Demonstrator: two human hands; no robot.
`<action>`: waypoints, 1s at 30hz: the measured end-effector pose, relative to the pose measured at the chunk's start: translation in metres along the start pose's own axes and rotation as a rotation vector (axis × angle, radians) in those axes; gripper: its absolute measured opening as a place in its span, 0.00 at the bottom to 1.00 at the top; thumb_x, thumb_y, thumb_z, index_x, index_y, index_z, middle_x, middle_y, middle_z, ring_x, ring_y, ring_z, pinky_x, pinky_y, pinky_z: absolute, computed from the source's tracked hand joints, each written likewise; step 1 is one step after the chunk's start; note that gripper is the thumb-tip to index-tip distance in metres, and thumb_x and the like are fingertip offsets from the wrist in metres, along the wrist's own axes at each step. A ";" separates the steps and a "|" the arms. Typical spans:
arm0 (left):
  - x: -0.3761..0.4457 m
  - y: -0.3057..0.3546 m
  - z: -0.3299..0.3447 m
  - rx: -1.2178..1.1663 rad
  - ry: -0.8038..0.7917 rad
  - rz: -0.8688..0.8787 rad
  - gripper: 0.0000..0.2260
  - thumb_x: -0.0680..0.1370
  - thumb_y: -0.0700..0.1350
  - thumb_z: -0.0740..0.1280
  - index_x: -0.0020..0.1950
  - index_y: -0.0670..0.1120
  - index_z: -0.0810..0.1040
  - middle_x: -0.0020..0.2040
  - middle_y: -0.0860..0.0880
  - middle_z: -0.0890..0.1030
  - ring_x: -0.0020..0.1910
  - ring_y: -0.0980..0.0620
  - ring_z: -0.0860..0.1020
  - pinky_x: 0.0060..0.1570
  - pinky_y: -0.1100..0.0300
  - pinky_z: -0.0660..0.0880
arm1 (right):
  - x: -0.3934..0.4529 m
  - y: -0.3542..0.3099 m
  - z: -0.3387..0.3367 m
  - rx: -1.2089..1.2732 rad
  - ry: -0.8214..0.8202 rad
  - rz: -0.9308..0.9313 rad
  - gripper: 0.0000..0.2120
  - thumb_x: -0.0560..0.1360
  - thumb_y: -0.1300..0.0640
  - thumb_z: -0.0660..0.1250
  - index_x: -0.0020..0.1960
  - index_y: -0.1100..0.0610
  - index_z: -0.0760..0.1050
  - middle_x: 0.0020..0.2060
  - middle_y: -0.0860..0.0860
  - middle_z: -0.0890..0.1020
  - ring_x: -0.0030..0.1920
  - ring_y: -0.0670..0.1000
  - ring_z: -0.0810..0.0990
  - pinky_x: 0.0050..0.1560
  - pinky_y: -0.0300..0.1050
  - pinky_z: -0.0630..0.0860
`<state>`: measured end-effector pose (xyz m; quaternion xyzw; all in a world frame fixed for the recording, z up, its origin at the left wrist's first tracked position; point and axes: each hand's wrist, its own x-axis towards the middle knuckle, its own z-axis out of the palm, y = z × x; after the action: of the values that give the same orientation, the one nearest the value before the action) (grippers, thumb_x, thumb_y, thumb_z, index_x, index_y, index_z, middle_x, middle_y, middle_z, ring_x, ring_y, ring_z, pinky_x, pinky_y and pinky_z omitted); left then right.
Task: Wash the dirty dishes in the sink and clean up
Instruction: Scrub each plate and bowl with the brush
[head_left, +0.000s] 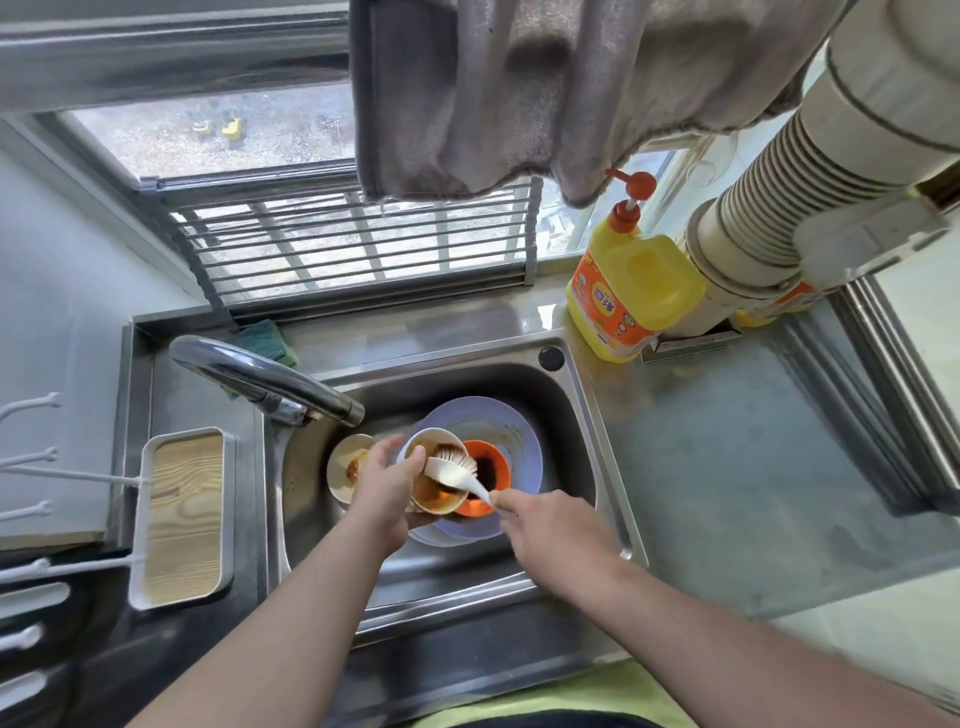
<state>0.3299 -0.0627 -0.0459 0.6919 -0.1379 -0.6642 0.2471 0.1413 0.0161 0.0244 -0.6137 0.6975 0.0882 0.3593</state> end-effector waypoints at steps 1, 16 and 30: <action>0.002 0.000 0.002 -0.025 0.058 -0.001 0.19 0.83 0.44 0.70 0.71 0.56 0.70 0.63 0.45 0.75 0.55 0.40 0.79 0.45 0.35 0.84 | -0.002 -0.003 0.006 0.213 -0.043 0.049 0.16 0.82 0.48 0.62 0.70 0.39 0.73 0.51 0.48 0.83 0.49 0.55 0.81 0.46 0.47 0.76; -0.004 -0.012 0.009 -0.014 0.029 -0.026 0.20 0.80 0.36 0.70 0.66 0.53 0.71 0.59 0.42 0.77 0.55 0.37 0.81 0.48 0.37 0.84 | -0.006 -0.003 0.001 0.564 -0.137 0.175 0.13 0.82 0.49 0.64 0.66 0.42 0.77 0.47 0.47 0.81 0.42 0.50 0.80 0.40 0.44 0.75; -0.016 -0.016 0.013 0.113 -0.015 0.026 0.09 0.86 0.51 0.65 0.66 0.59 0.73 0.59 0.47 0.79 0.56 0.40 0.80 0.50 0.37 0.83 | -0.010 0.010 -0.005 0.196 -0.075 0.082 0.16 0.82 0.47 0.62 0.69 0.39 0.75 0.55 0.49 0.83 0.50 0.55 0.82 0.48 0.47 0.77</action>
<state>0.3131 -0.0430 -0.0409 0.6980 -0.1861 -0.6572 0.2151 0.1304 0.0235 0.0311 -0.5429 0.7133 0.0571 0.4395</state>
